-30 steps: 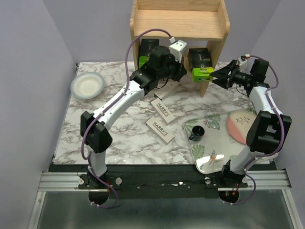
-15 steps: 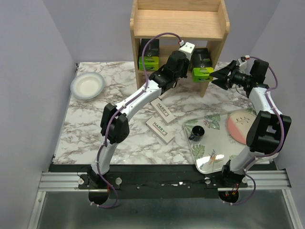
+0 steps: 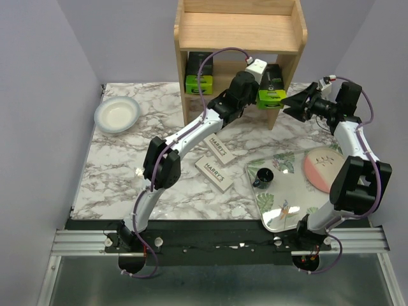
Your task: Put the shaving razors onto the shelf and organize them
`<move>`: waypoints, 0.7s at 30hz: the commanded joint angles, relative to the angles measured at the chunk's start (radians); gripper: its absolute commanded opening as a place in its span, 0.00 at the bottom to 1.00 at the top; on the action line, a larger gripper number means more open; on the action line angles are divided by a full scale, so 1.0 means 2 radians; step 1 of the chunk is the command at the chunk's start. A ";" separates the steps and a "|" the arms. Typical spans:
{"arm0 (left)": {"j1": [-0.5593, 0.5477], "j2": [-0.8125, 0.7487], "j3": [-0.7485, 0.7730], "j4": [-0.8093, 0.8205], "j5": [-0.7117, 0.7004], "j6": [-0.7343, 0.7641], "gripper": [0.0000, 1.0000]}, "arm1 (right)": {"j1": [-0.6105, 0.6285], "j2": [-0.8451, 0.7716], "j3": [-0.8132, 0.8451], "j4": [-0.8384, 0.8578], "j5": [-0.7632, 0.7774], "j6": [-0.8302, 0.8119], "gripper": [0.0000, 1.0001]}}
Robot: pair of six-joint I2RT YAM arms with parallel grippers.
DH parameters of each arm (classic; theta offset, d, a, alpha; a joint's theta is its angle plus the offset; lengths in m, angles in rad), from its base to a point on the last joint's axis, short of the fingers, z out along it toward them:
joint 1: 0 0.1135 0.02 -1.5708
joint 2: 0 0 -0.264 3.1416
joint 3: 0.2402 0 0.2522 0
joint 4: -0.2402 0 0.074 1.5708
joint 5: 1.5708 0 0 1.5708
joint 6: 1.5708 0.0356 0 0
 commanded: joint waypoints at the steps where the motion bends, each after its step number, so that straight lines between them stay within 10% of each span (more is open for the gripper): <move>1: -0.003 0.013 0.027 0.040 0.009 0.006 0.00 | 0.005 -0.015 -0.005 0.009 0.004 -0.005 0.77; 13: 0.021 -0.027 -0.007 0.019 0.016 0.011 0.07 | 0.007 -0.073 -0.037 -0.030 0.003 -0.051 0.77; 19: 0.027 -0.237 -0.287 0.101 0.067 0.092 0.08 | 0.007 -0.104 -0.053 -0.058 0.017 -0.083 0.74; 21: 0.026 -0.313 -0.371 0.107 0.103 0.110 0.09 | 0.014 -0.111 -0.058 -0.066 0.024 -0.108 0.53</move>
